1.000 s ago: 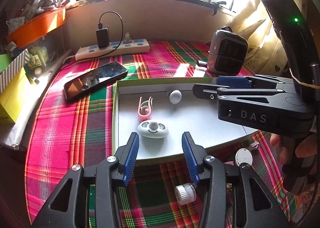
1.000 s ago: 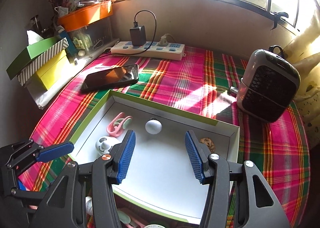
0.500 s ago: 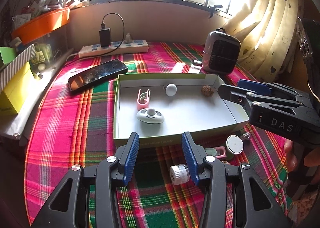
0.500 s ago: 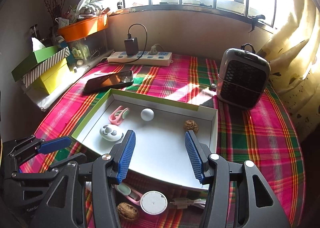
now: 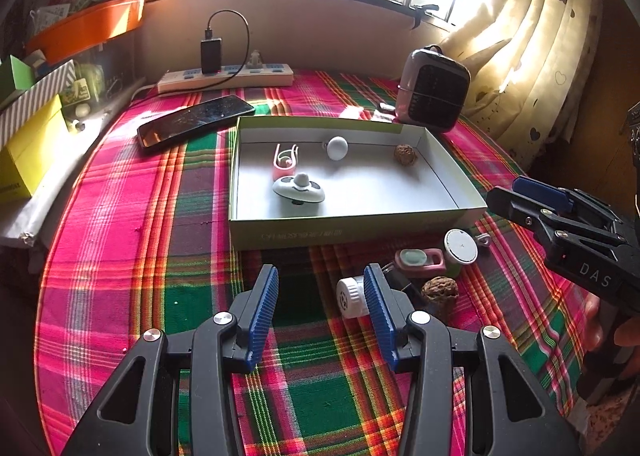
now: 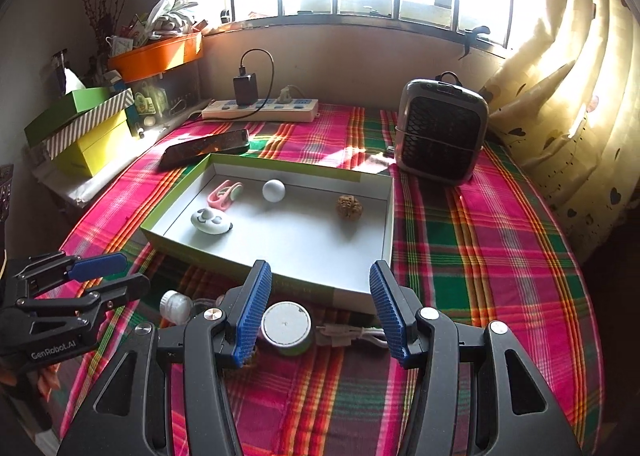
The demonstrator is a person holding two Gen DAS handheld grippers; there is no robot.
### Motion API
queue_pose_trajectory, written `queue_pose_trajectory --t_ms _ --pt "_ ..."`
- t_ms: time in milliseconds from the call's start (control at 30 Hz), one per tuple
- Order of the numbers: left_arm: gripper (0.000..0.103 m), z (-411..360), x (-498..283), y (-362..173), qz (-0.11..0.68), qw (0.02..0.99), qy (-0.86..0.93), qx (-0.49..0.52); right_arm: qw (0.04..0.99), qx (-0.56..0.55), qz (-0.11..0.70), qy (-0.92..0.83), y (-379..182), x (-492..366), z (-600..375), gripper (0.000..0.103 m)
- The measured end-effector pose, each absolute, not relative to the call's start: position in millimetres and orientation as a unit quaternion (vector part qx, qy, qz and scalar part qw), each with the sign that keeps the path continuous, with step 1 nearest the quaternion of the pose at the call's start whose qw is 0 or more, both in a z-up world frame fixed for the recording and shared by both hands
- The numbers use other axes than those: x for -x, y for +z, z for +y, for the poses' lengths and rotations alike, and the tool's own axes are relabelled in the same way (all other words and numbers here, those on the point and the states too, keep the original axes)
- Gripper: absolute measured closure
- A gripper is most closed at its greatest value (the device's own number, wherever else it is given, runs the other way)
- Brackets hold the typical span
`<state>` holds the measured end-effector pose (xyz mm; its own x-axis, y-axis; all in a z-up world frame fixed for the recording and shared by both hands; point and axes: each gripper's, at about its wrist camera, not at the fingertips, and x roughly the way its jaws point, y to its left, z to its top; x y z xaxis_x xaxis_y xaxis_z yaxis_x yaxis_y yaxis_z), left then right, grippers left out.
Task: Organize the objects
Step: 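Withdraw both grippers from the box toward the remaining objects, then grasp the white ridged jar with the left gripper while the right grasps the black device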
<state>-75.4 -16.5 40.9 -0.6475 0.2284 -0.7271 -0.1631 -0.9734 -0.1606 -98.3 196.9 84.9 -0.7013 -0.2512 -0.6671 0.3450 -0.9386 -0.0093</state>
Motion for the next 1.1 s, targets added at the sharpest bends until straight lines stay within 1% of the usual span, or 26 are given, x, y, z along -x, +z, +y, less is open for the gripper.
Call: queue_pose_trajectory --t_ms 167,433,767,1100 --pt "0.060 -11 72 33 -0.035 0.129 0.900 0.414 0.160 -0.352 0.051 -0.921 78 81 206 0.050" --pt "0.060 1 79 24 -0.031 0.150 0.891 0.427 0.147 -0.362 0.048 -0.919 67 59 214 0.050" --pt "0.060 4 89 12 -0.021 0.146 0.885 0.442 0.144 -0.384 0.032 -0.911 54 52 216 0.050" --pt "0.060 4 102 8 -0.012 0.148 0.883 0.446 0.150 -0.395 0.036 -0.906 46 50 206 0.050"
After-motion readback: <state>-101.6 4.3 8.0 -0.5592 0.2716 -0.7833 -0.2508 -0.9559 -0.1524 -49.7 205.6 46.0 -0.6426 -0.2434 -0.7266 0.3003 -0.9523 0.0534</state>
